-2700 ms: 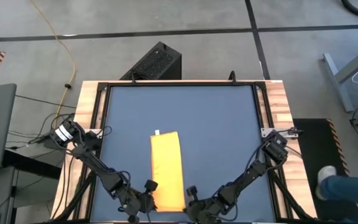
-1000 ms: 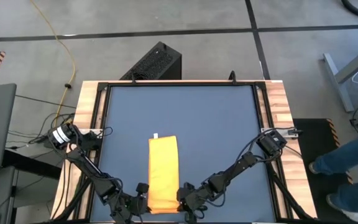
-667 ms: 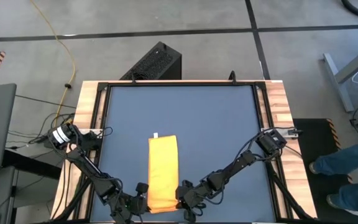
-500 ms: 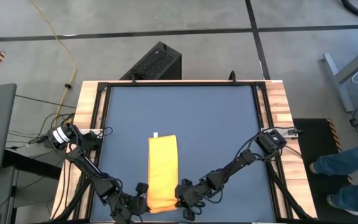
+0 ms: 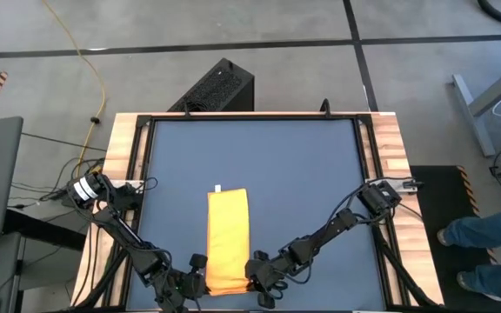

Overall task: Roll towel into tight, uniform cylinder
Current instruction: Roll the orange towel

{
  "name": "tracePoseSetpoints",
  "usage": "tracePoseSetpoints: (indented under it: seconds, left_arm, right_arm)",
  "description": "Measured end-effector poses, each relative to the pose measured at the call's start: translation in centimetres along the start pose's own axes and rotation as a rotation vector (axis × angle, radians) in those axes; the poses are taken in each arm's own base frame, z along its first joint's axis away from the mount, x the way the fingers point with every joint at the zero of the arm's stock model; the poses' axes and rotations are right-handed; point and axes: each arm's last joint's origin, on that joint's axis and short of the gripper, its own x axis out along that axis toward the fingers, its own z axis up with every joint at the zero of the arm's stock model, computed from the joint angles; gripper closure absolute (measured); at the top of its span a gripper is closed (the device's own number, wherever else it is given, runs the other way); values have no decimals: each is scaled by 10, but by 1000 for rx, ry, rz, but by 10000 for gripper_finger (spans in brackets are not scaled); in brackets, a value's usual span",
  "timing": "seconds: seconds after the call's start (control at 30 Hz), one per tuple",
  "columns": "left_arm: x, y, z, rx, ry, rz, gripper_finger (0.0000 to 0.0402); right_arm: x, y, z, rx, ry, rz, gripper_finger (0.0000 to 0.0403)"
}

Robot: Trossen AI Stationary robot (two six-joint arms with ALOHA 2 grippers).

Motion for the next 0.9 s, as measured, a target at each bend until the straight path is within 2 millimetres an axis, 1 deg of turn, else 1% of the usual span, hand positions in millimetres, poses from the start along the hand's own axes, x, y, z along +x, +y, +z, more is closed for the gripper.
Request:
tracePoseSetpoints:
  seconds: [0.07, 0.13, 0.2, 0.27, 0.4, 0.5, 0.57, 0.6, 0.77, 0.9]
  left_arm:
    - [0, 0, 0, 0, 0, 0, 401]
    - [0, 0, 0, 1, 1, 0, 401]
    - [0, 0, -1, 2, 6, -1, 401]
    - [0, 0, -1, -1, 8, 0, 401]
    - [0, 0, -1, -1, 10, 0, 401]
    - [0, 0, -1, 3, 10, 1, 401]
    - [0, 1, 0, 7, 9, 3, 401]
    - [0, 1, 0, 6, 9, 4, 401]
    - [1, 2, 0, 5, 10, 1, 401]
    - [1, 2, 0, 5, 10, 1, 401]
  right_arm:
    - [-2, -2, 4, 6, 17, 20, 325]
    - [-9, -5, 9, 19, 63, 38, 313]
    - [-20, -6, 16, 21, 93, 31, 307]
    - [-31, -5, 24, -15, 89, 1, 306]
    - [-53, -4, 35, -114, 43, -146, 308]
    - [-61, -13, 46, -136, -76, -343, 310]
    - [-64, -26, 56, -124, -164, -480, 310]
    - [-66, -34, 61, -113, -179, -522, 310]
    - [-77, -87, 89, -80, -169, -584, 310]
    - [-94, -136, 110, -15, -184, -683, 310]
